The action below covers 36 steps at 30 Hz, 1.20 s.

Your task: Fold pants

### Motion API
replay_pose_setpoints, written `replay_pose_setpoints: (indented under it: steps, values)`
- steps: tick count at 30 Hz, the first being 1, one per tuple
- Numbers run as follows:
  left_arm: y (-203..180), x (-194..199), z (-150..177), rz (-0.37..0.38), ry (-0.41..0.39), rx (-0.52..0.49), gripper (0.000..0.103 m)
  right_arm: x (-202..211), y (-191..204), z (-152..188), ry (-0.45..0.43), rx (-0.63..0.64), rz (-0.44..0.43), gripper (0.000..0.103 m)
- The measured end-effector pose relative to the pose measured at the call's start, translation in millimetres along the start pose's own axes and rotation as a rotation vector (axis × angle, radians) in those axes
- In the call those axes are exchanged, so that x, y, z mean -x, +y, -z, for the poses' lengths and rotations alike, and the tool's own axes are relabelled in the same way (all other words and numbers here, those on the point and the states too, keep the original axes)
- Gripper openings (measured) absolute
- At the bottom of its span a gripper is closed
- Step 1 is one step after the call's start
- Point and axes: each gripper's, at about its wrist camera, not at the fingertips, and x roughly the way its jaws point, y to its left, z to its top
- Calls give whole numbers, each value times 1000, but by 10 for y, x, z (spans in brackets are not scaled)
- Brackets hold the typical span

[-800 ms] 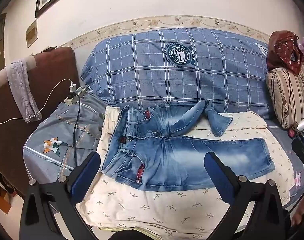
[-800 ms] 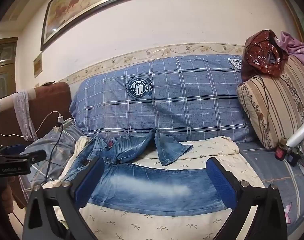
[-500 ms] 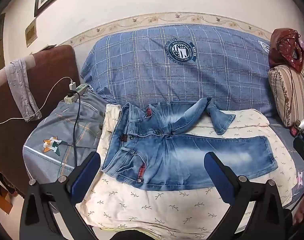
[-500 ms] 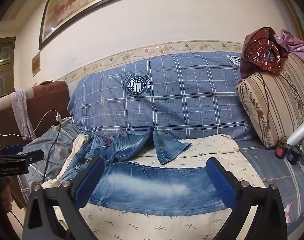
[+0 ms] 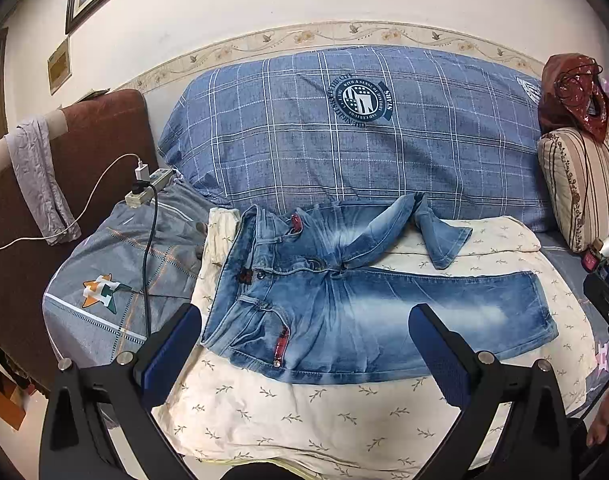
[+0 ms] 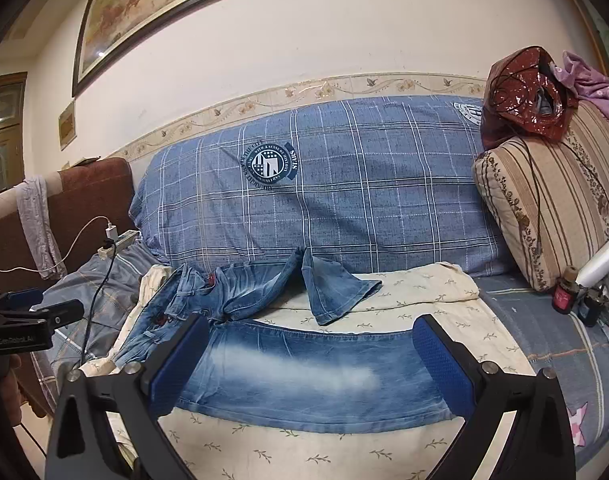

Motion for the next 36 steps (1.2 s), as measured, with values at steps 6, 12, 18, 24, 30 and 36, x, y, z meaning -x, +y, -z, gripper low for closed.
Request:
replay_pose_setpoints:
  steps: [6, 12, 18, 24, 30, 36]
  values:
    - [17, 29, -18, 4, 2, -1, 103, 11, -15, -10, 0, -2, 3, 103]
    - [20, 49, -40, 5, 4, -1, 103, 38, 5, -8, -2, 3, 5, 103]
    - [19, 53, -51, 6, 9, -1, 103, 24, -2, -10, 2, 2, 3, 103]
    - [18, 45, -61, 9, 17, -2, 103, 20, 13, 8, 5, 7, 4, 103]
    - [14, 22, -57, 8, 22, -4, 103, -12, 19, 4, 14, 6, 4, 103]
    - [22, 4, -46, 5, 25, -4, 103, -25, 28, 10, 19, 7, 4, 103]
